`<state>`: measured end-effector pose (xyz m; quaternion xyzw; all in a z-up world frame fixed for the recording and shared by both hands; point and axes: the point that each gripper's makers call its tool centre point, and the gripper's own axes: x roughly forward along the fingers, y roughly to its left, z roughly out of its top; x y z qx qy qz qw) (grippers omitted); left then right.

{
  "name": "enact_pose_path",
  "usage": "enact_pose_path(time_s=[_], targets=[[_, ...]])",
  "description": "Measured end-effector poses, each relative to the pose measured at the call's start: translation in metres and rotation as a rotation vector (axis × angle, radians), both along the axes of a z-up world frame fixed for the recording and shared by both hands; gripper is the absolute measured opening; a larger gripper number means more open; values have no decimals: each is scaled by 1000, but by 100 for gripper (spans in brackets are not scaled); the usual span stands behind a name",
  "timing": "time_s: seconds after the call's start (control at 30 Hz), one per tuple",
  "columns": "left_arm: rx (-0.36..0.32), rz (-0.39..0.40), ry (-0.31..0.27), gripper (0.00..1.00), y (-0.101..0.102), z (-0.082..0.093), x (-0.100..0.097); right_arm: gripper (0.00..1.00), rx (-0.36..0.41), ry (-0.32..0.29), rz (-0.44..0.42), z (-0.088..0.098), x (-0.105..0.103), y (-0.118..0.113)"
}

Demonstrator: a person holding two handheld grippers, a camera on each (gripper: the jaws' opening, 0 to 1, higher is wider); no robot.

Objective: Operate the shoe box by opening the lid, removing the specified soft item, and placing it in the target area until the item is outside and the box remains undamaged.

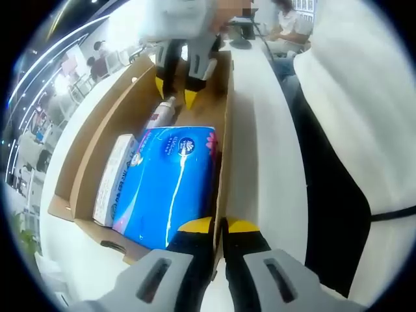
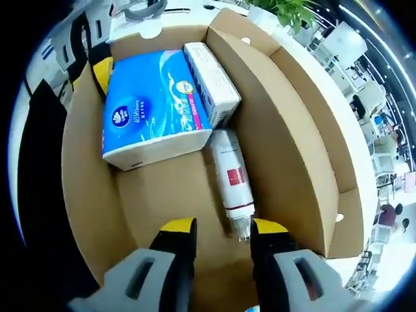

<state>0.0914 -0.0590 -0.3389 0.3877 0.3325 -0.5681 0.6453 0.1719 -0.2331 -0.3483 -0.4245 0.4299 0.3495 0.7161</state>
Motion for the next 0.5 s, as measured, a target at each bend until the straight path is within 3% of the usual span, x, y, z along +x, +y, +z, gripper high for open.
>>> enact_pose_path(time_s=[0.07, 0.2, 0.3, 0.4, 0.5], targets=[[-1, 0, -2, 5, 0, 0, 0, 24, -5, -49, 2, 6, 7, -1], [-2, 3, -4, 5, 0, 0, 0, 26, 16, -33, -30, 5, 11, -3], [-2, 3, -4, 5, 0, 0, 0, 26, 0, -54, -22, 5, 18, -5], [-2, 5, -6, 5, 0, 0, 0, 28, 21, -4, -30, -1, 16, -3], [-2, 5, -7, 5, 0, 0, 1, 27, 19, -10, -28, -1, 22, -4]])
